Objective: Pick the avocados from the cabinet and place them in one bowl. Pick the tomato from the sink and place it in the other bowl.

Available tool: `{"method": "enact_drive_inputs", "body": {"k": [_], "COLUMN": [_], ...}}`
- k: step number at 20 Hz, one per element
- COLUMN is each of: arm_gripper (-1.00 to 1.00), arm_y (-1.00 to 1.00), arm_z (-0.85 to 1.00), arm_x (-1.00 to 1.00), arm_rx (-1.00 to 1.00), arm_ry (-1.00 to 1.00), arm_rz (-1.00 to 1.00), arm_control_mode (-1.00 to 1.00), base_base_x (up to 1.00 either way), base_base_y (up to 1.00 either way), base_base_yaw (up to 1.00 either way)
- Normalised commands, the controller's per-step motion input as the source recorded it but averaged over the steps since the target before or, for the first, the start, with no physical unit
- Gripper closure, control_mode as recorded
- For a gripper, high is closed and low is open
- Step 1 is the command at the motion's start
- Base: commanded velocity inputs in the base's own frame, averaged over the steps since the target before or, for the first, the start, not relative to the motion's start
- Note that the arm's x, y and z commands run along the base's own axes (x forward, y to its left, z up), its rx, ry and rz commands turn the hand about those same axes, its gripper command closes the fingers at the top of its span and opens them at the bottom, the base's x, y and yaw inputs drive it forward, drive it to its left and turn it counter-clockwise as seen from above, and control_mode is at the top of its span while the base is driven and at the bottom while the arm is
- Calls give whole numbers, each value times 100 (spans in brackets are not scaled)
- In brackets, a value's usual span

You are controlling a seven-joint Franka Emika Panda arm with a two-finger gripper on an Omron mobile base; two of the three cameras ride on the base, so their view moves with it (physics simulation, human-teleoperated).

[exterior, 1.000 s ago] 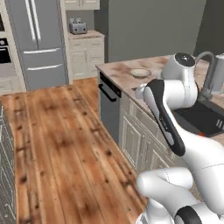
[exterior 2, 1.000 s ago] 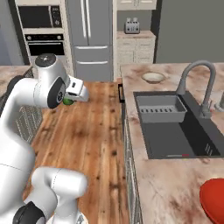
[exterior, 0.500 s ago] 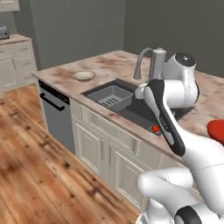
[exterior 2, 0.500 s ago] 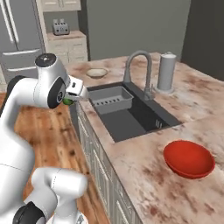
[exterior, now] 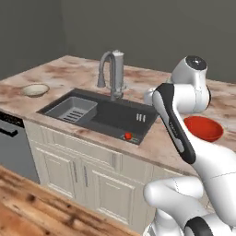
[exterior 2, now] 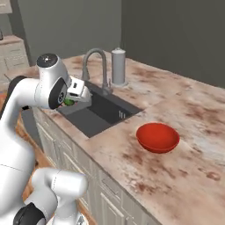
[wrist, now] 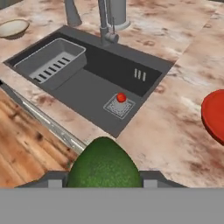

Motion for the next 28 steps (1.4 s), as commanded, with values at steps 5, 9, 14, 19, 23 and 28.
{"method": "enact_drive_inputs", "body": {"k": [5,9,14,19,23,28], "arm_gripper": [100,100,100,100,100,100], "arm_y": [0,0,0,0,0,0], "arm_z": [0,0,0,0,0,0], "arm_x": [0,0,0,0,0,0], "arm_rx": [0,0,0,0,0,0], "arm_ry": [0,0,0,0,0,0], "arm_rz": [0,0,0,0,0,0], "arm_control_mode": [100,100,100,100,100,100], "base_base_x": [3,3,4,22,16,1], "base_base_y": [-17,-26,-21,10,25,32], "base_base_yaw": [-62,-63,-63,-53,-4,0]}}
